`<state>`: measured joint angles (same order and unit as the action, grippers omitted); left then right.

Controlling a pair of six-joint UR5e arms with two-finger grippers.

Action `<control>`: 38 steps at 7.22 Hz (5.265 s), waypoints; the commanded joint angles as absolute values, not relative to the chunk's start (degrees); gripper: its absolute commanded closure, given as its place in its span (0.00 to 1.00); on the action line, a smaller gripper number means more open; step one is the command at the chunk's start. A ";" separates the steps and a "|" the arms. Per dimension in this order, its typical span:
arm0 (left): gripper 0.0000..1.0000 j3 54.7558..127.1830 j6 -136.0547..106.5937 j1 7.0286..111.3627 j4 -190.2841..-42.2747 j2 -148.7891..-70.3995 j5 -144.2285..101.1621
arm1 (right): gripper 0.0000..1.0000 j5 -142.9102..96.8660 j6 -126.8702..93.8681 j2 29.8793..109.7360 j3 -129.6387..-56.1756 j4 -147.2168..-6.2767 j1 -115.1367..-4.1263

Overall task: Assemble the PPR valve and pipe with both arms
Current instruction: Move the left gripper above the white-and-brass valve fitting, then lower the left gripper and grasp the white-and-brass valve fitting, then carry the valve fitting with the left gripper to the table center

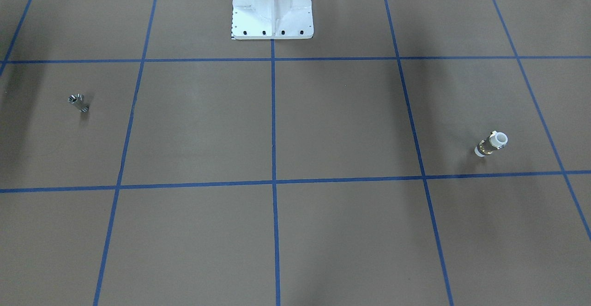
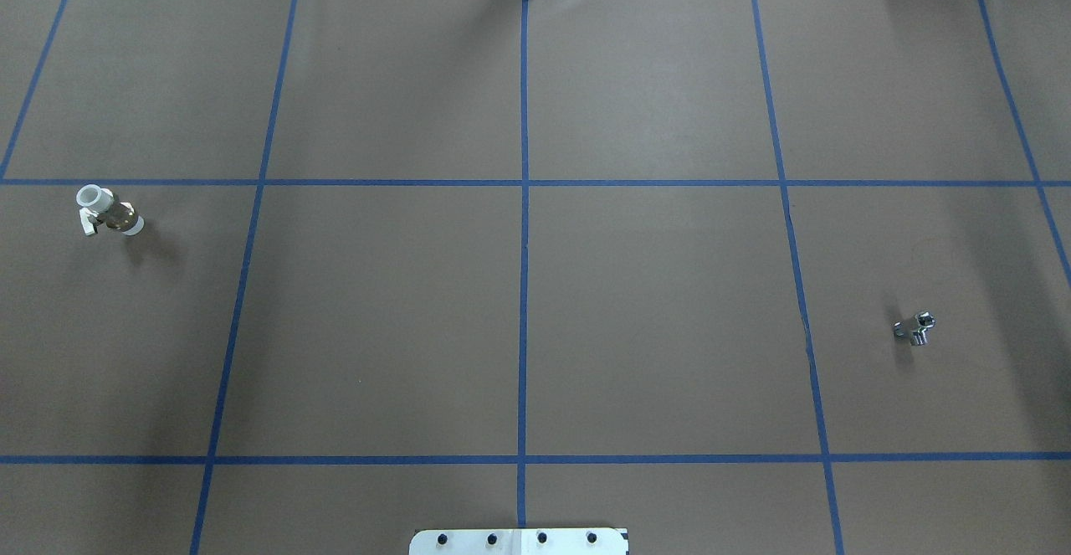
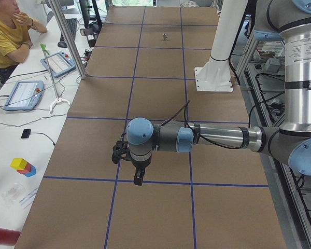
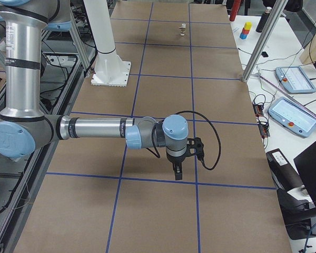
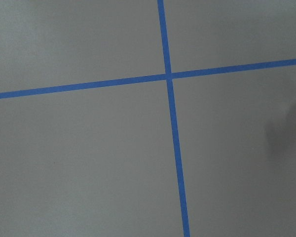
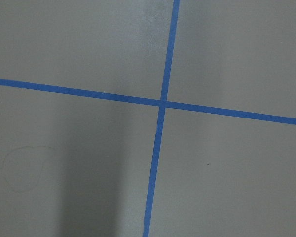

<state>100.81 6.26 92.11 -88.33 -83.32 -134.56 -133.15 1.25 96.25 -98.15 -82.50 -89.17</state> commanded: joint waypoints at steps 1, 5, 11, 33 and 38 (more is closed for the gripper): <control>0.00 101.94 6.24 92.11 -88.16 -83.15 -134.56 | 0.00 -132.98 0.62 97.99 -96.87 -76.77 -89.21; 0.00 102.39 6.06 92.11 -88.94 -83.94 -134.82 | 0.00 -133.24 0.35 93.80 -96.94 -81.18 -89.03; 0.00 99.76 5.63 82.50 -103.27 -86.83 -135.44 | 0.00 -133.15 0.35 92.20 -96.50 -83.23 -87.80; 1.00 92.61 -22.67 60.91 -111.54 -98.96 -129.64 | 0.00 -133.94 0.18 91.59 -96.15 -83.67 -87.71; 1.00 98.00 -45.99 52.69 -100.20 -110.71 -128.85 | 0.00 -133.95 -1.66 91.49 -96.15 -83.24 -87.63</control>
